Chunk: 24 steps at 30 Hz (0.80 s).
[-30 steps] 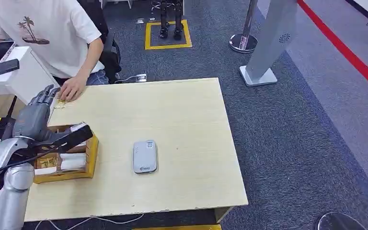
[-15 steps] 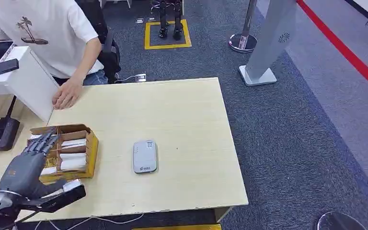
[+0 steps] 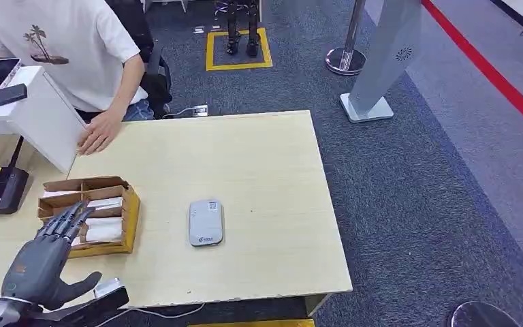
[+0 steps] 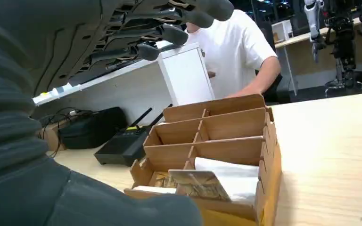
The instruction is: Pass the card to the sensor for recognition and then transmit it.
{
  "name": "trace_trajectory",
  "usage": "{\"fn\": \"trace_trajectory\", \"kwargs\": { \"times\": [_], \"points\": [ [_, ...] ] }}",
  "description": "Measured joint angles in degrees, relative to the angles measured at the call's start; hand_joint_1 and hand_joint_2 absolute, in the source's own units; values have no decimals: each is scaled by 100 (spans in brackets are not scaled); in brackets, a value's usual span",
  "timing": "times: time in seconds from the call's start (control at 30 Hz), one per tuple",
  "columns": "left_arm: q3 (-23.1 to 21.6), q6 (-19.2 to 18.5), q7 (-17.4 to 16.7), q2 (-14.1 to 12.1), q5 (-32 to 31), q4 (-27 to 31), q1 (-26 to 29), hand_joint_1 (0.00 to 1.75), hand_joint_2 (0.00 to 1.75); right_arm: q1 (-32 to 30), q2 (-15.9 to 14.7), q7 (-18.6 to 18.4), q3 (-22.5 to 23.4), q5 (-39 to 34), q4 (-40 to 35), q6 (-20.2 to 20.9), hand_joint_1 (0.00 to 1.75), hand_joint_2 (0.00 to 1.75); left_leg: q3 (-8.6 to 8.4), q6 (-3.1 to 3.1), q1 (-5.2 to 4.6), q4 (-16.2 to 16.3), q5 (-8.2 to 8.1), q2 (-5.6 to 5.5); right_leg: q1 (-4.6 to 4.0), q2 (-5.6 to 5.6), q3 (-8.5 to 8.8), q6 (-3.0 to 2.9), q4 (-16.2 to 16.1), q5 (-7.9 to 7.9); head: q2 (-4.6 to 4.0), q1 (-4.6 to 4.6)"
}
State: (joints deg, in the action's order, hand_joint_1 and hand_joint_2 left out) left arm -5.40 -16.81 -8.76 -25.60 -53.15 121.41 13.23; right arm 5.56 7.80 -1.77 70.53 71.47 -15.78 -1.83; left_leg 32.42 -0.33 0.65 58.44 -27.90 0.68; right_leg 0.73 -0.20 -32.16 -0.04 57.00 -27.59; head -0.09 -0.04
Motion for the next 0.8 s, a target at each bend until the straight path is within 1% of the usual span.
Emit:
{"fn": "trace_trajectory", "kwargs": {
  "times": [0.2, 0.3, 0.37, 0.43, 0.57, 0.8],
  "points": [
    [28, 20, -166, 188, -249, 359, 511, 0, 175, 0, 0, -15, 35, -24, 0, -44, 0, 175, 4, 1, -2, 0, -3, -3, 0, 0, -2, 2, -4, -2, 0, 7],
    [31, 15, -323, 280, -441, 496, 771, 0, 175, 0, 0, -26, 65, -58, 0, -66, 0, 175, 5, 2, -2, 0, -3, -3, 1, -1, -2, 3, -5, -3, 0, 7],
    [37, -28, -451, 355, -668, 549, 910, 0, 175, 0, 0, -33, 74, -96, 0, -70, 0, 175, 8, 2, -1, 0, -3, -3, 1, -3, 0, 4, -5, -3, 0, 7],
    [105, -149, -562, 484, -969, 632, 1105, 0, 175, 1, 0, -33, 85, -103, 0, -85, 0, 175, 5, 2, -1, 0, -3, -1, 1, -1, 0, 4, -5, -3, 0, 7],
    [273, -197, -597, 772, -1359, 713, 1320, 0, 175, 0, 0, -55, 96, -101, 0, -85, 0, 175, 6, 2, -1, 0, -3, -15, 1, -19, 0, 6, -5, -4, 0, 9],
    [356, -181, -363, 1244, -2007, 630, 1181, 0, 175, 12, 0, -48, 96, -68, 0, -81, 0, 175, 6, 2, -1, 0, -2, -18, 1, -19, 1, 6, -5, -4, 0, 9]
  ]
}}
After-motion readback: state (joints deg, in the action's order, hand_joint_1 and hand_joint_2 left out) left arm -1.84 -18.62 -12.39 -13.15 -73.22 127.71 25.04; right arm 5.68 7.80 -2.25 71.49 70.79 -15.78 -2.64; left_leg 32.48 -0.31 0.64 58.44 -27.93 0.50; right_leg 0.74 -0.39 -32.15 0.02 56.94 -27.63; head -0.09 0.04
